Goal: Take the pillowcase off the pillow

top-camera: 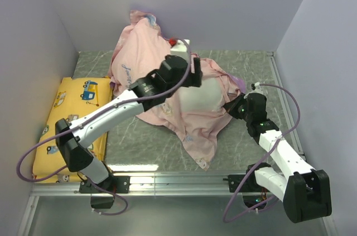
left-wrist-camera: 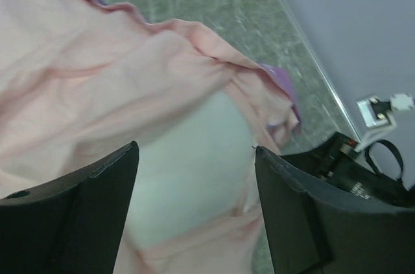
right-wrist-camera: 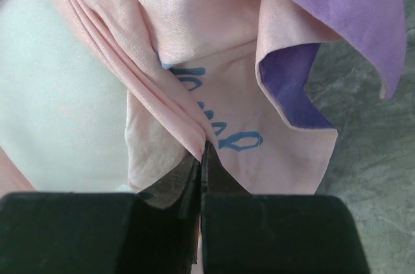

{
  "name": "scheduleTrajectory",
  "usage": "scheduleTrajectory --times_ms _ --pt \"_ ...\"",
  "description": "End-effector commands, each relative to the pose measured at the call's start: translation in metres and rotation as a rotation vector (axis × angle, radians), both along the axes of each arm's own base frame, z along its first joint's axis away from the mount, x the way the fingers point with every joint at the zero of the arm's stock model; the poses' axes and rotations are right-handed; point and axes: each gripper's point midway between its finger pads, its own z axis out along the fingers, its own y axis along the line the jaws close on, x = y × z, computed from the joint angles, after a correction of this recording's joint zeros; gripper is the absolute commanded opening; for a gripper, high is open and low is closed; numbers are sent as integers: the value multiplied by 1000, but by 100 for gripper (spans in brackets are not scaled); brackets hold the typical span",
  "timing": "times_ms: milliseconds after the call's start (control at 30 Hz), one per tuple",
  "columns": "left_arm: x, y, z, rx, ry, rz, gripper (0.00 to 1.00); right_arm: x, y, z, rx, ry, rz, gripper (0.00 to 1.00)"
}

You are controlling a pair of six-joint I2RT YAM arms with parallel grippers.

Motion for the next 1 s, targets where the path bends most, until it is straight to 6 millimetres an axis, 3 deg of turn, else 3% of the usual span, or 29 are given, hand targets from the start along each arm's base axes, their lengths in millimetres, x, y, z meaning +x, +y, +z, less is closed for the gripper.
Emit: scheduleTrajectory --times_ms 0,33,67,133,167,233,267,500,567,600,633,667,800,833,867,900,933,967 --pt "-15 -39 -13 57 -9 -53 78 5 -2 23 -22 -54 -7 0" --pt "-22 -51 -17 67 -8 -67 81 4 -2 23 -22 -50 -7 0" --pt "-16 -58 -38 111 6 -33 82 4 -2 23 -20 -50 -8 0" --pt "-14 -71 -45 104 20 0 86 3 -2 23 -14 -52 -14 0" --pt "-6 -73 -68 154 36 50 88 4 -3 23 -11 -51 -19 0" --pt "4 -73 -79 164 47 126 91 3 -3 21 -18 -40 -19 0" --pt "8 -73 -97 194 58 155 93 2 -5 19 -23 -31 -26 0" --pt "30 -75 -147 229 108 210 95 0 -8 25 -32 -38 -37 0" --pt "40 -71 -154 222 128 203 69 1 -10 25 -46 -38 -44 0" --pt "44 -69 -153 216 126 199 49 0 -12 26 -53 -31 -52 0" --pt "47 -65 -158 220 142 188 15 1 -16 26 -72 -30 -69 0" --pt "48 -64 -158 219 148 177 0 4 -19 29 -82 -33 -79 0" --pt "44 -48 -145 227 140 169 0 9 -41 18 -171 31 -161 0" --pt "44 -44 -138 214 130 175 0 10 -46 15 -181 45 -179 0" --pt "41 -38 -119 177 114 164 0 13 -53 12 -193 59 -204 0" --pt "41 -29 -121 176 122 165 0 12 -57 8 -207 79 -215 0" --pt "39 -22 -105 145 113 163 0 12 -60 6 -218 89 -225 0" --pt "36 -19 -102 140 114 149 0 15 -62 4 -226 102 -233 0"
